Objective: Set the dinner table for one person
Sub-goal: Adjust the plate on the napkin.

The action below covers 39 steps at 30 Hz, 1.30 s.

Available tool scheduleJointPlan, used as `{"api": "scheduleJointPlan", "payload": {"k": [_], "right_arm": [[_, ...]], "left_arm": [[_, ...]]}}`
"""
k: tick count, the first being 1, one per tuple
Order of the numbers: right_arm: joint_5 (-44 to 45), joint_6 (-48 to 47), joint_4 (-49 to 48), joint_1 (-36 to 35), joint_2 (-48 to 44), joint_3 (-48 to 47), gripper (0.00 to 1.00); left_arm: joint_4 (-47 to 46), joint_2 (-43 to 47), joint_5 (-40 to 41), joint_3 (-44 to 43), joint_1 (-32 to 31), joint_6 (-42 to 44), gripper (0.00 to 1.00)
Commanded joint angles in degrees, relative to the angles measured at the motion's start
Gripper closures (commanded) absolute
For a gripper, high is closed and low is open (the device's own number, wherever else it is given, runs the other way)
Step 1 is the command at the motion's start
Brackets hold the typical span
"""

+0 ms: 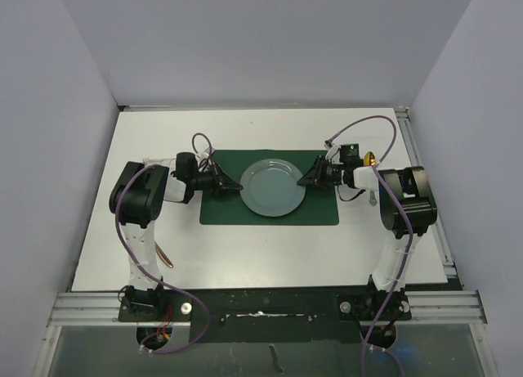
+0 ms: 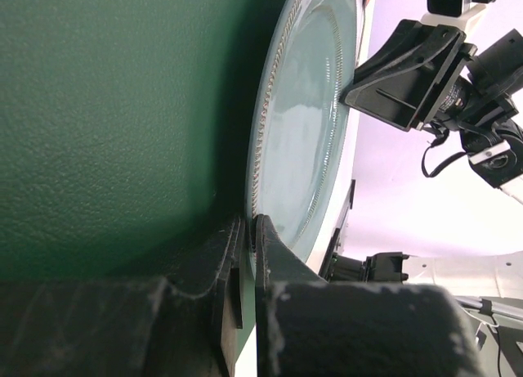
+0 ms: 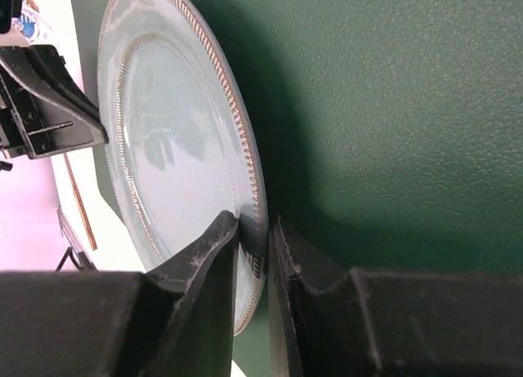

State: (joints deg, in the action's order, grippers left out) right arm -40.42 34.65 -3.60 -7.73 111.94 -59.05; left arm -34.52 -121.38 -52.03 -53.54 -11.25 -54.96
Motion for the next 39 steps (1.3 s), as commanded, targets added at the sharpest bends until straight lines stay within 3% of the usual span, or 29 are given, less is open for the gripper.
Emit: {"api": "scheduleJointPlan", "payload": {"k": [1,10,39], "right_arm": [[0.92,-2.09,-0.80,-2.28,-3.48,-2.16,1.00],[0.20,-2.40,-0.06,-3.21,-3.48,-3.25,1.00],[-1.06,-3.54,2.28,-4.56,0.48,-5.53,1.00]], "left_arm": [[-4.06,4.31,0.22,0.25,-0.78,0.21,1.00],[-3.11,7.76,0.60,-0.41,-0.55,0.03,1.00],[-3.45,6.88,0.63,0.65,0.10,0.19,1.00]]}}
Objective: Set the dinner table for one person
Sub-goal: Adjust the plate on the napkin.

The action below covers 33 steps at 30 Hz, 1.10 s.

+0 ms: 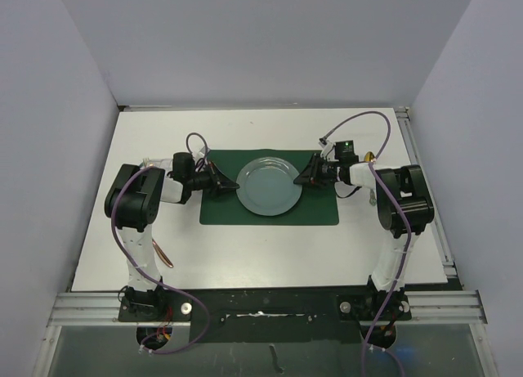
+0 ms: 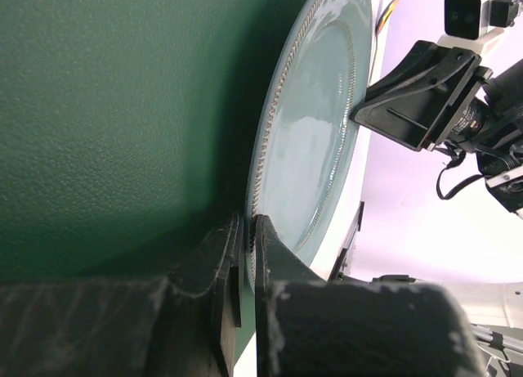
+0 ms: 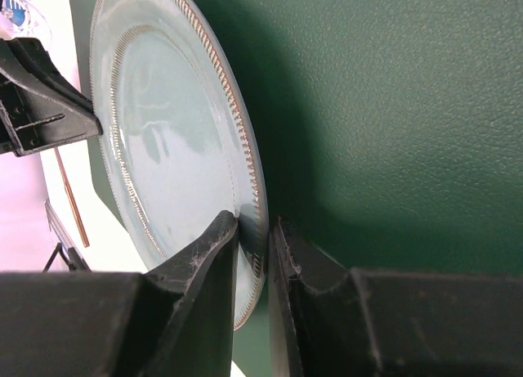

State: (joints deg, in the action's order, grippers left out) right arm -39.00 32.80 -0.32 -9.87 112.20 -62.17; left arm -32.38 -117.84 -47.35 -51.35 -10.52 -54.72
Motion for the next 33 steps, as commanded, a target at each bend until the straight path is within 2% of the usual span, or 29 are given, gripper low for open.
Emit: {"api": "scheduleJointPlan", "payload": {"k": [1,24,25,27,33], "right_arm": [[-2.48,-1.80,-0.88,-2.43,0.40,-2.38,1.00],[-2.12,-4.91,4.14,-2.78,1.96,-4.10,1.00],[-2.13,-4.93,4.24,-2.78,1.97,-4.14,0.98],[-1.99,-4.98,4.56,-2.77,1.96,-4.18,0.85],[-1.65,-5.28,5.30,-2.78,1.77,-4.36,0.57]], "left_arm": [[-5.59,3.09,-4.11,-1.61,-0.64,-0.08,1.00],[-4.86,1.02,-4.93,-2.71,-0.75,0.01,1.00],[-4.74,1.11,-4.98,-2.70,-0.75,0.05,1.00],[-4.22,1.20,-5.02,-2.83,-0.78,0.48,1.00],[1.69,1.76,-4.31,-4.19,-0.75,4.07,1.00]]}}
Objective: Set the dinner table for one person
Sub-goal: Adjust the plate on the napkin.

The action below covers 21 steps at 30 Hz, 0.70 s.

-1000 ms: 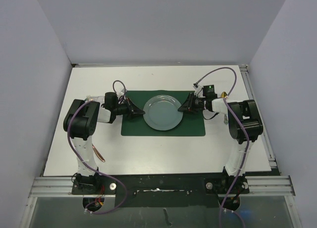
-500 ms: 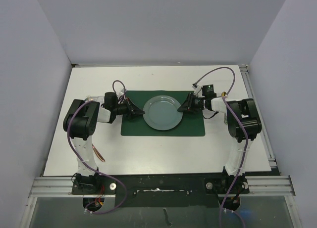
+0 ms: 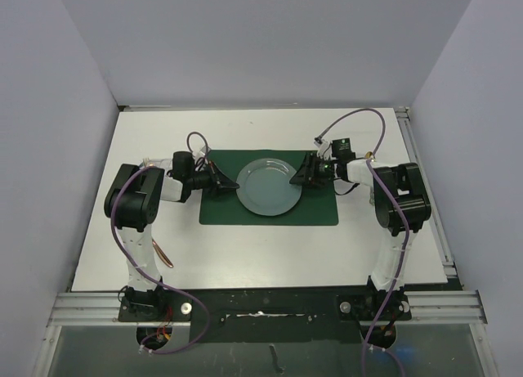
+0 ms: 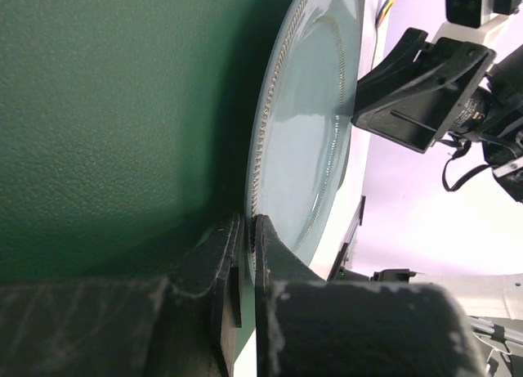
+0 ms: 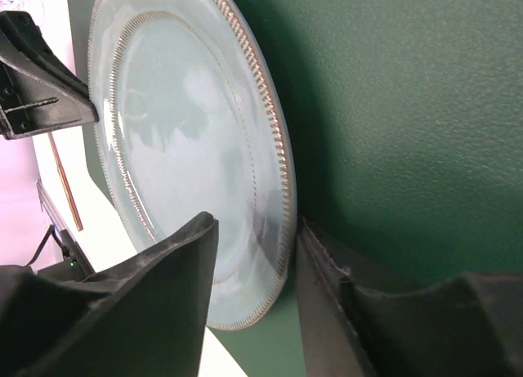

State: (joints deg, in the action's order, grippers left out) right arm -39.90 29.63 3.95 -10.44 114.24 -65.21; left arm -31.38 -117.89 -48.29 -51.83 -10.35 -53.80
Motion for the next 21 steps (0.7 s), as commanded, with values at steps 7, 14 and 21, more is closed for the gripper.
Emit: {"api": "scheduleJointPlan", "payload": {"k": [7,14,21], "right_arm": [[-0.57,-2.34,1.56,-2.20,-0.26,-1.65,0.48],[0.70,-3.66,3.55,-2.21,-0.24,-2.07,0.48],[4.17,-6.38,8.05,-2.06,-0.89,-2.90,0.47]], "left_arm": [[2.79,2.17,-2.38,-3.89,-0.94,4.74,0.64],[5.11,3.31,-1.22,-4.01,-0.82,6.25,0.40],[8.93,4.69,0.46,-5.27,-0.53,8.19,0.36]]}}
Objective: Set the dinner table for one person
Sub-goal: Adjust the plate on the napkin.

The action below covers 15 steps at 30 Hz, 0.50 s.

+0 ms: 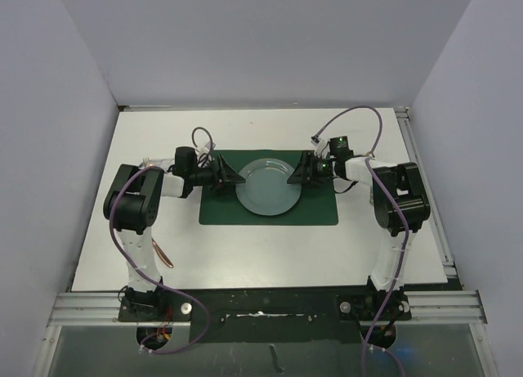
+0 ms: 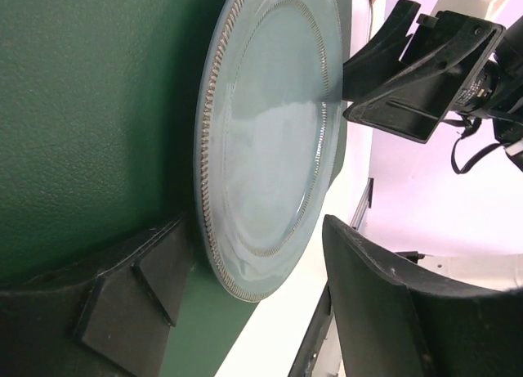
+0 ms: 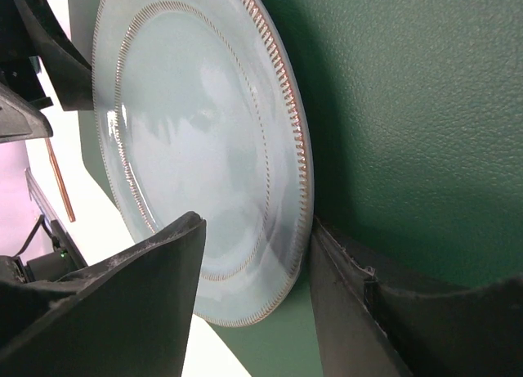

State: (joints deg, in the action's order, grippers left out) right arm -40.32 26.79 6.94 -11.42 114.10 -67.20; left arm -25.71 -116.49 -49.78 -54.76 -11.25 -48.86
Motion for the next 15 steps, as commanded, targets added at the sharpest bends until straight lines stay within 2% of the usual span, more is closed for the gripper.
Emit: {"api": "scheduleJointPlan", "payload": {"k": [1,4,8,15], "right_arm": [[5.55,-3.92,6.04,-1.08,-0.97,-1.26,0.45],[8.58,-4.75,8.26,-0.96,-1.79,-1.85,0.39],[10.33,-4.90,9.04,-0.61,-3.10,-1.95,0.36],[13.50,-5.32,10.55,-0.07,-4.34,-2.19,0.36]], "left_arm": [[4.70,3.60,2.67,-2.63,0.38,3.97,0.35],[9.41,4.65,5.02,-4.17,0.36,6.93,0.34],[14.42,6.02,7.96,-5.67,0.38,9.60,0.33],[21.05,8.44,13.33,-7.37,0.50,13.01,0.33]]}}
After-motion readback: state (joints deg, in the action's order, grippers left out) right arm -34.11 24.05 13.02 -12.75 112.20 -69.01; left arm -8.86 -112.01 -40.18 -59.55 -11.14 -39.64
